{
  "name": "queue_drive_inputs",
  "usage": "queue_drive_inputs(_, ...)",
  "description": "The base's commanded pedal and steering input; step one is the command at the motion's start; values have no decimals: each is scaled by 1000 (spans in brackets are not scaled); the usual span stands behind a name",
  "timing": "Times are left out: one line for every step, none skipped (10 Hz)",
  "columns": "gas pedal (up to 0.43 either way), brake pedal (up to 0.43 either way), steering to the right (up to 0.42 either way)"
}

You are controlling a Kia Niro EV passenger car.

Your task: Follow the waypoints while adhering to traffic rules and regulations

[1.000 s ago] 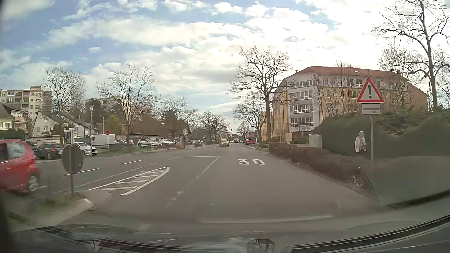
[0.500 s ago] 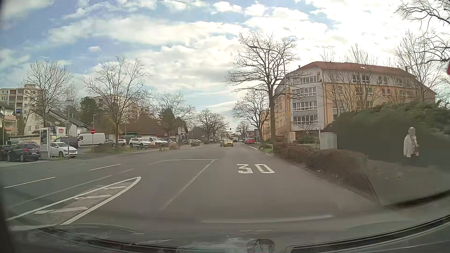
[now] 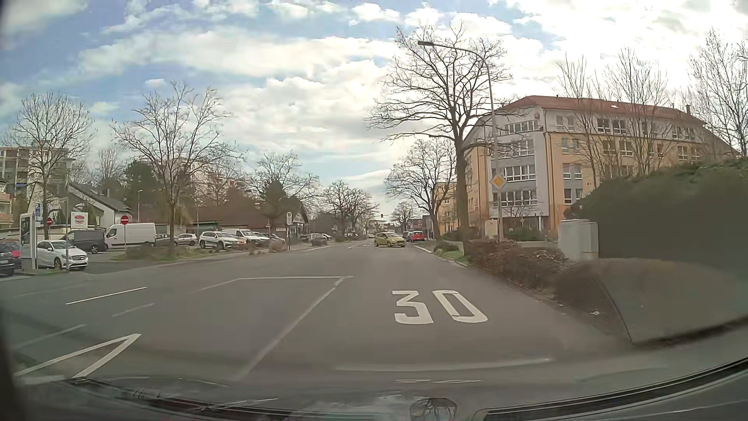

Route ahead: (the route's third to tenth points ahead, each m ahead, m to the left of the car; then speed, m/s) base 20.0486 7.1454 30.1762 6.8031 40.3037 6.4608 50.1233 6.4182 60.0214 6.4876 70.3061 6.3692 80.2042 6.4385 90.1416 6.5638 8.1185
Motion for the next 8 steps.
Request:
queue_drive_inputs(118, 0, -2)
queue_drive_inputs(118, 0, -2)
queue_drive_inputs(118, 0, -2)
queue_drive_inputs(118, 0, -3)
queue_drive_inputs(118, 0, -3)
queue_drive_inputs(118, 0, -3)
queue_drive_inputs(118, 0, -4)
queue_drive_inputs(98, 0, -6)
